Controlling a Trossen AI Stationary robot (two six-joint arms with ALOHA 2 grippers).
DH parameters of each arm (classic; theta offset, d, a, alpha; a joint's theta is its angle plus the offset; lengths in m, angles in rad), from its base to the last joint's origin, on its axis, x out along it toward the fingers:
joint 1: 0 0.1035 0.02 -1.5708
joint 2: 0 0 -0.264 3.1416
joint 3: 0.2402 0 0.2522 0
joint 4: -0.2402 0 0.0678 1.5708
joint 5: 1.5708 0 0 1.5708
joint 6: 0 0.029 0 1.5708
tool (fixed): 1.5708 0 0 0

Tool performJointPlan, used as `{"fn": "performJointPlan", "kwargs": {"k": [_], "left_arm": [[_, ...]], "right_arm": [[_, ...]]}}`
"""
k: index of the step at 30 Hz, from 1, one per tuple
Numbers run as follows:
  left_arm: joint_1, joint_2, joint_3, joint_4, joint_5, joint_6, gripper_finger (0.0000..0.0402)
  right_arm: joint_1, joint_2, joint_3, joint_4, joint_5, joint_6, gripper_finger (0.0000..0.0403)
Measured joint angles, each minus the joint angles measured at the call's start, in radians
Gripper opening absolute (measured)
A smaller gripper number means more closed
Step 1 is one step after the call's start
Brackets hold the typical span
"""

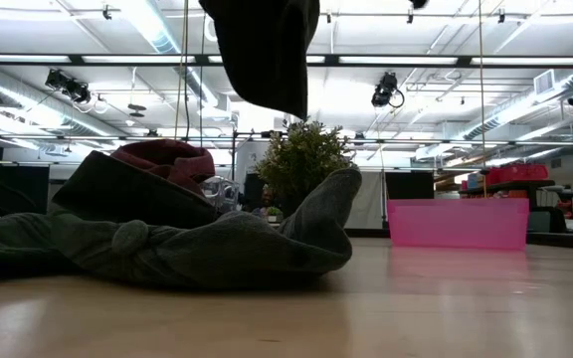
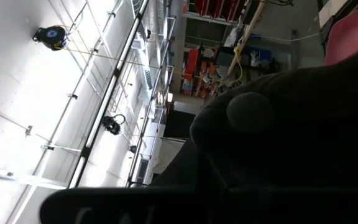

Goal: Pick & Place hat
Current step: Put the right black cap into the red bin

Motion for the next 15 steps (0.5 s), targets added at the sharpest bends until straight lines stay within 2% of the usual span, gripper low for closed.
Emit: {"fn": "performJointPlan", "kwargs": {"k": [7, 11, 15], "left_arm": [[0.013, 0.000, 0.000, 0.000, -0.006, -0.019, 0.0002], [0.012, 0.000, 0.000, 0.000, -0.018, -0.024, 0.0002], [0.012, 0.000, 0.000, 0.000, -0.021, -0.024, 0.0002]], "right_arm": [[0.001, 0.244, 0.297, -0.151, 0.175, -0.158, 0.0266], [0.000, 0.337, 0.417, -0.194, 0.235, -0.168, 0.0295], [0.001, 0.401, 0.475, -0.186, 0.260, -0.213, 0.0331]]}}
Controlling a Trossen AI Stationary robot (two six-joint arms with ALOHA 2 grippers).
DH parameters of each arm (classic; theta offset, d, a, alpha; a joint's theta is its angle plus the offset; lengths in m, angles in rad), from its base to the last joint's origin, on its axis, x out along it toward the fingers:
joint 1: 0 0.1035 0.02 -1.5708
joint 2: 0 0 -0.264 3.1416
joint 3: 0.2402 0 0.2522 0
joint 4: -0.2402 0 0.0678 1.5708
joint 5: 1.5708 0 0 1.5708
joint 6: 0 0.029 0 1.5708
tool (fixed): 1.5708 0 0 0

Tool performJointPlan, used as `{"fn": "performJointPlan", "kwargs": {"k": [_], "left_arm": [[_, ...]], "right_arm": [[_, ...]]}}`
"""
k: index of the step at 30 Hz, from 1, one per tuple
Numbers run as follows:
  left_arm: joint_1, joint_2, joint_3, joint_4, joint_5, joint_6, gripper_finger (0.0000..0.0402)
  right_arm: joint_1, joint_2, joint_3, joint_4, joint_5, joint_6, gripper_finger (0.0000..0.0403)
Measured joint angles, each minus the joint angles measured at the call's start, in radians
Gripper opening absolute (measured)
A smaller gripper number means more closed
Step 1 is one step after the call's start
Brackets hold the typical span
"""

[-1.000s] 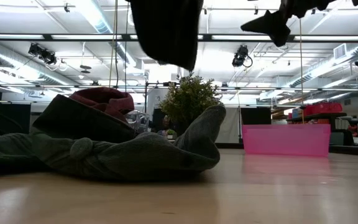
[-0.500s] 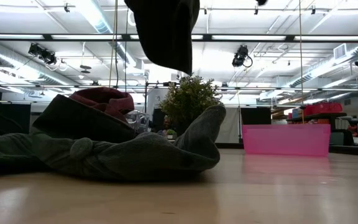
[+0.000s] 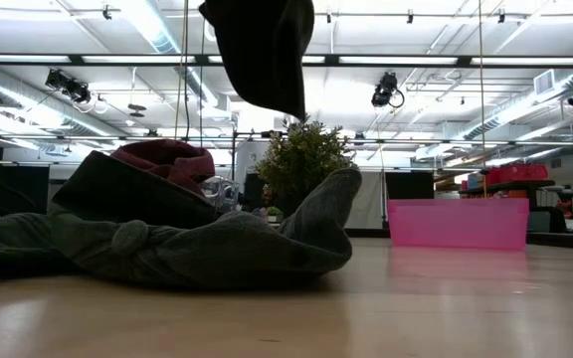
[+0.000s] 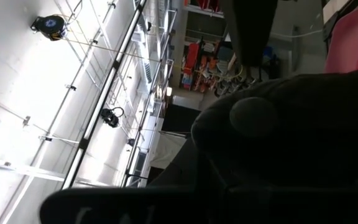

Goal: Pick & Place hat
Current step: Put the right black cap into the red bin

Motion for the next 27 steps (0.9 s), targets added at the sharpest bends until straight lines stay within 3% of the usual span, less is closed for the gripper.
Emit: {"fn": "performJointPlan", "kwargs": {"k": [2, 7, 11, 16, 21, 27], "left_arm": [[0.000, 0.000, 0.000, 0.000, -0.001, -0.003, 0.0002], [0.000, 0.000, 0.000, 0.000, -0.002, -0.007, 0.0002], [-0.002, 0.000, 0.000, 0.000, -0.002, -0.007, 0.0002], [-0.008, -0.001, 0.000, 0.002, -0.003, -0.007, 0.0002], [-0.008, -0.001, 0.000, -0.006, -0.003, -0.015, 0.0002], [-0.008, -0.001, 0.000, -0.022, -0.003, -0.026, 0.0002]], "right_arm": [[-0.001, 0.025, 0.012, 0.025, 0.007, 0.000, 0.0346], [-0.003, 0.074, 0.013, 0.129, 0.166, -0.066, 0.0362], [-0.019, 0.076, 0.013, 0.133, 0.186, -0.066, 0.0359], [-0.040, 0.076, 0.013, 0.128, 0.299, -0.064, 0.0340], [-0.044, 0.076, 0.013, 0.127, 0.312, -0.132, 0.0290], [-0.032, 0.076, 0.013, 0.126, 0.310, -0.157, 0.0168]]}}
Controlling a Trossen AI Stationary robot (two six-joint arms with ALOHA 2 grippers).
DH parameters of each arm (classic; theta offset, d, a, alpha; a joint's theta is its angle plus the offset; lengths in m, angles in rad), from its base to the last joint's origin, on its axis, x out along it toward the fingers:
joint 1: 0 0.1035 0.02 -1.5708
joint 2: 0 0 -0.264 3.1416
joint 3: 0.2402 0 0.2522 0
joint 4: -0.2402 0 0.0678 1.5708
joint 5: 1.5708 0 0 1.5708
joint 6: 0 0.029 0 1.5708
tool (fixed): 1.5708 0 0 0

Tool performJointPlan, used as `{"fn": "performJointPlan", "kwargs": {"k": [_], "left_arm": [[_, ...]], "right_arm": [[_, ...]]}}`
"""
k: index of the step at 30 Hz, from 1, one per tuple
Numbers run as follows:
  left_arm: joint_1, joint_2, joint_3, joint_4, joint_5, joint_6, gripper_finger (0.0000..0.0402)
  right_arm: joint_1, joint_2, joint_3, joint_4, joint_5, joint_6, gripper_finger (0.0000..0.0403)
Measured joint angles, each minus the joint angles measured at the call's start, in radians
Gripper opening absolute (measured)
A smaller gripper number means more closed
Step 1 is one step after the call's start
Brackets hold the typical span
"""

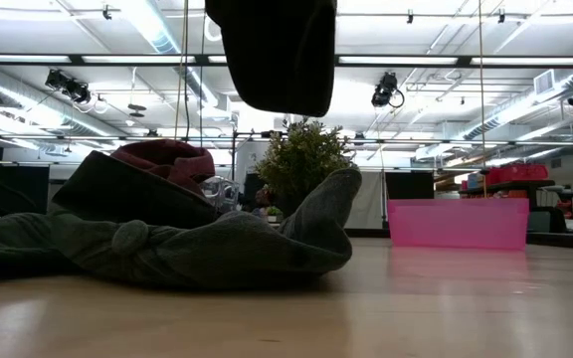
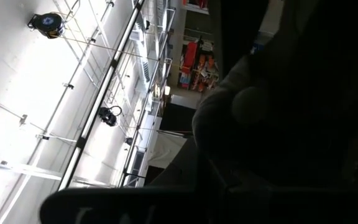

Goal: Pick & Place hat
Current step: Put the right black cap into the red bin

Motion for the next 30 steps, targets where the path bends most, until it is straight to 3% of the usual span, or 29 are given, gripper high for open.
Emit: {"fn": "performJointPlan", "kwargs": {"k": [5, 7, 16, 22, 30], "left_arm": [[0.000, 0.000, 0.000, -0.002, 0.000, 0.000, 0.0002], [0.000, 0.000, 0.000, -0.004, 0.000, 0.000, 0.0002], [-0.001, 0.000, 0.000, -0.055, 0.018, -0.052, 0.0009], [-0.027, 0.000, 0.000, -0.075, 0.031, -0.070, 0.0061], [-0.080, 0.000, 0.000, -0.074, 0.013, -0.100, 0.0135]], "right_arm": [[0.003, 0.000, 0.000, -0.045, -0.009, 0.000, 0.0042], [0.003, -0.001, 0.000, -0.061, -0.010, -0.017, 0.0013], [0.011, -0.005, 0.000, -0.078, -0.001, -0.058, 0.0008], [0.021, -0.043, 0.000, -0.120, 0.124, -0.085, 0.0004], [0.028, -0.179, 0.000, -0.368, 0.181, 0.001, 0.0002]]}}
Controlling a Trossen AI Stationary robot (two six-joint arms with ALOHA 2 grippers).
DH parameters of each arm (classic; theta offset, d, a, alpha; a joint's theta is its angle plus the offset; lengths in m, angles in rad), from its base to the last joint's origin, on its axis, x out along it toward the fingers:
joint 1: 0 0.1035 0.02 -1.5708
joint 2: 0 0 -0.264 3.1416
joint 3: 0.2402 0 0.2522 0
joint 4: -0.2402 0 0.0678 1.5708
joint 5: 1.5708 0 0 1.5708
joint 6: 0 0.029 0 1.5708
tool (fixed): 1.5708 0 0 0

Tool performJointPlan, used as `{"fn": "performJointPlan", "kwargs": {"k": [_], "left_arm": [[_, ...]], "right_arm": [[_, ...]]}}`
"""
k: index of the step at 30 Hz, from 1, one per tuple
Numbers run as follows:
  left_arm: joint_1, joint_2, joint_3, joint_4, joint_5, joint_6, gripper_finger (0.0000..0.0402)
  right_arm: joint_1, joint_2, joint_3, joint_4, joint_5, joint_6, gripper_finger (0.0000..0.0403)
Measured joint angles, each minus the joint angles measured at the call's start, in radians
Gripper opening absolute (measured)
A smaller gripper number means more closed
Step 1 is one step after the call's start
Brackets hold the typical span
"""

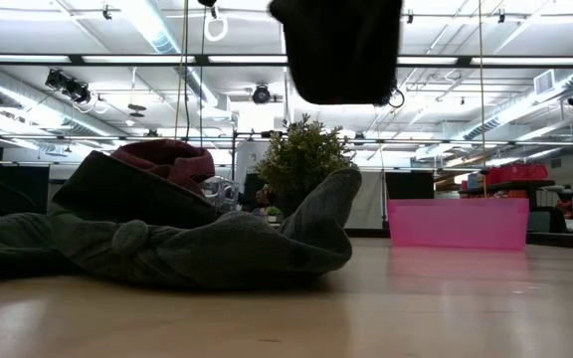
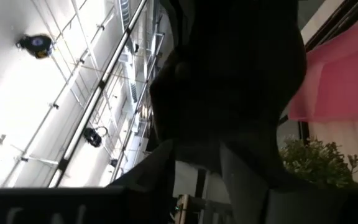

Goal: Pick & Place hat
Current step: Put the right black cap into the red bin

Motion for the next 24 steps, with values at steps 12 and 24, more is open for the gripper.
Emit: {"fn": "performJointPlan", "kwargs": {"k": [12, 24], "left_arm": [[-0.006, 0.000, 0.000, 0.000, -0.049, -0.038, 0.0177], [-0.006, 0.000, 0.000, 0.000, -0.045, -0.038, 0.0177]], "right_arm": [[-0.006, -0.254, -0.229, -0.388, 0.012, 0.399, 0.0001], [-0.170, -0.488, -0.577, -0.310, -0.021, 0.482, 0.0001]]}}
